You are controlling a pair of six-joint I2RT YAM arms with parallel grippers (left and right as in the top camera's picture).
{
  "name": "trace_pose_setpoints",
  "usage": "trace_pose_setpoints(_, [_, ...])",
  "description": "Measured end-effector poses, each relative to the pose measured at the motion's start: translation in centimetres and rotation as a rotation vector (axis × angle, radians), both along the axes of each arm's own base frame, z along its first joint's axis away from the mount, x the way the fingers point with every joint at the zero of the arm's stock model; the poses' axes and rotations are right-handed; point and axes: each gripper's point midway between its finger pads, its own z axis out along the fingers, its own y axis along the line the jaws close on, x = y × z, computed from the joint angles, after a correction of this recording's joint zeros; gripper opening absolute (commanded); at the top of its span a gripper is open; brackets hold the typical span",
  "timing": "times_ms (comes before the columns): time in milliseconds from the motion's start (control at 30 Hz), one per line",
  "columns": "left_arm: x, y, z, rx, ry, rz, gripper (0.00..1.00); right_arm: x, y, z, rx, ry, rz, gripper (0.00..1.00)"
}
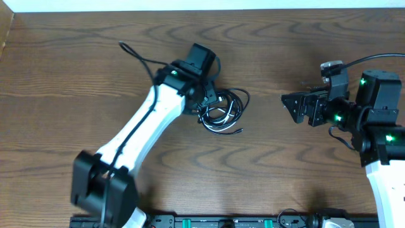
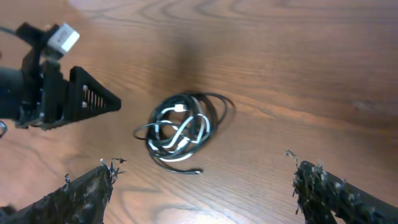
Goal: Untangle cables
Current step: 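Move the left gripper over the cable bundle and grasp a black cable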
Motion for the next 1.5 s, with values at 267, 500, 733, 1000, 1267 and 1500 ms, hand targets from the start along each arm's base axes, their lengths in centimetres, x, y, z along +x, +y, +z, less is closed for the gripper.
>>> trace_pose_setpoints(267, [0.4,0.2,-4.9,0.029,0.119,0.199,0.56,0.5,-0.5,-0.9,-0.019,0.026,-0.026,0.92])
trace_pose_setpoints(500, [0.8,-0.3,-5.1,0.011,0.111,0.185,0.40,0.6,-0.7,-1.0,-0.026,0.030,-0.035,0.93])
trace_pose_setpoints(733, [2.1,-1.7,-4.6,0.054,-0.020,-0.286,0.52,0.5,-0.7,-1.1,-0.028,0.036,-0.037,0.94])
trace_pose_setpoints(1000, [1.3,-1.5,-4.9,0.167,-0.076,-0.760,0.56,0.5,-0.7,-1.2,-0.028,0.038,-0.037,0.96])
trace_pose_setpoints(1267, [0.5,-2.7,-4.7,0.135,-0.126,-1.017,0.55,0.5,-0.7,-1.2,-0.028,0.040,-0.037,0.96])
trace_pose_setpoints(1500, [0.2,-3.0,-4.8,0.125,-0.138,-1.087,0.55,0.5,-0.7,-1.2,-0.028,0.042,-0.037,0.97])
